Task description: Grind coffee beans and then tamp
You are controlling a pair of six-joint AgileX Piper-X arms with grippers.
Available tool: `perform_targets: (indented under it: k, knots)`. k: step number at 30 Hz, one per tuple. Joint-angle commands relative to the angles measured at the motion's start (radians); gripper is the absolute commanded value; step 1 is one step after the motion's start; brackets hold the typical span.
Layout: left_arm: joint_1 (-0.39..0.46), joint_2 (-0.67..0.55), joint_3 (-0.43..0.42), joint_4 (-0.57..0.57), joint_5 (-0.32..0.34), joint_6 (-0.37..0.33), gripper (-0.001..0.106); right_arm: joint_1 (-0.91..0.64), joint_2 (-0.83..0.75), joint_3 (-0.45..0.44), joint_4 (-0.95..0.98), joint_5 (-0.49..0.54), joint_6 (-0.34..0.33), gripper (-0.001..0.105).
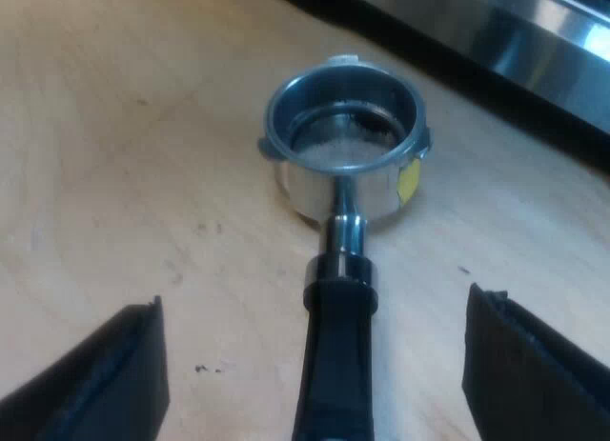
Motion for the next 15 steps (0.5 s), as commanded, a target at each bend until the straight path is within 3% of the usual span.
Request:
perform_targets:
  k: [1, 15]
  knots:
    - [-0.016, 0.021, -0.009, -0.022, 0.010, -0.001, 0.000, -0.002, -0.006, -0.001, -0.007, 0.006, -0.009, 0.067]
    - [-0.018, 0.186, -0.009, -0.077, 0.010, -0.001, 0.000, -0.002, -0.006, -0.001, -0.007, 0.011, -0.009, 0.067]
